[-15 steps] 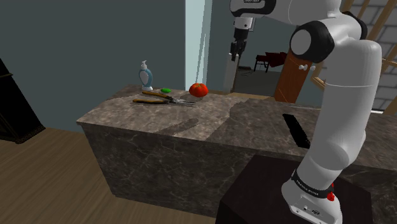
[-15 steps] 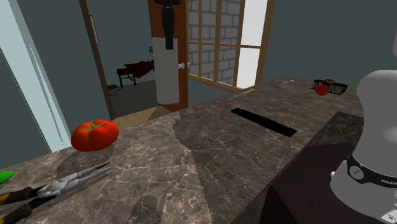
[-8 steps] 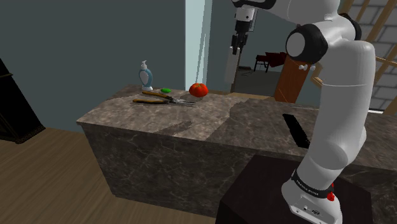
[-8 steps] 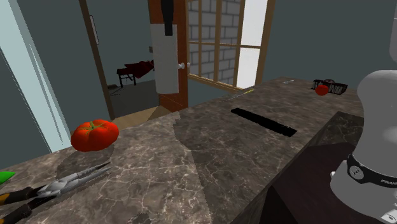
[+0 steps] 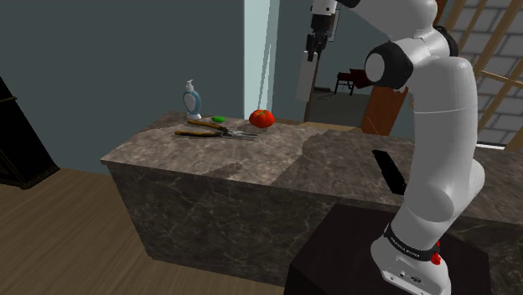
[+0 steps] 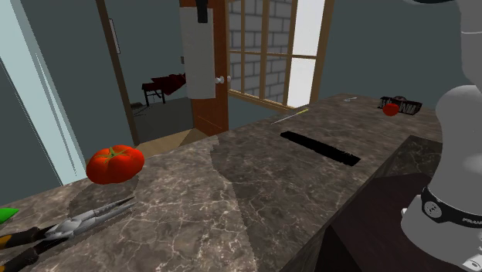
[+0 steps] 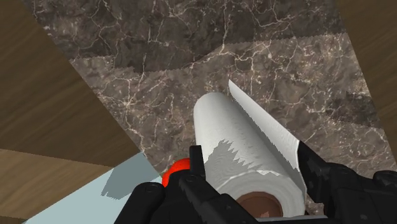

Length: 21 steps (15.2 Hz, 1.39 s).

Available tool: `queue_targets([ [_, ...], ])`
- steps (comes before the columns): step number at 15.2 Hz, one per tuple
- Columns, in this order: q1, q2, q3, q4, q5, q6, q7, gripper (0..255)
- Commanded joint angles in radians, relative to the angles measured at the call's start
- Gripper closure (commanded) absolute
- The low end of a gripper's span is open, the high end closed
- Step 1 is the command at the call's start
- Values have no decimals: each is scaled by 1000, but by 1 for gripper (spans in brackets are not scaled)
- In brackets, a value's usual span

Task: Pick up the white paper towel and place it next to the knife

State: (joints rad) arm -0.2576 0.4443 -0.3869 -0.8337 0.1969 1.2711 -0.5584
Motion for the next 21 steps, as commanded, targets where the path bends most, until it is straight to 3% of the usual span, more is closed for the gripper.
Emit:
queue_targets([
  [1,-26,43,3,101,18,-58,1,255],
  [3,-83,140,19,302,55,-159,12,255],
  [4,-33,21,-4,82,14,-62,-17,255],
  [5,-12,-40,-21,-30,-5,-13,-37,255],
  [8,3,-166,-41,-248,-53,82,-87,255],
  [14,-20,-322,-79,-510,-115,195,-183,255],
  [21,-78,-428,-136,-696,-161,282,-309,255],
])
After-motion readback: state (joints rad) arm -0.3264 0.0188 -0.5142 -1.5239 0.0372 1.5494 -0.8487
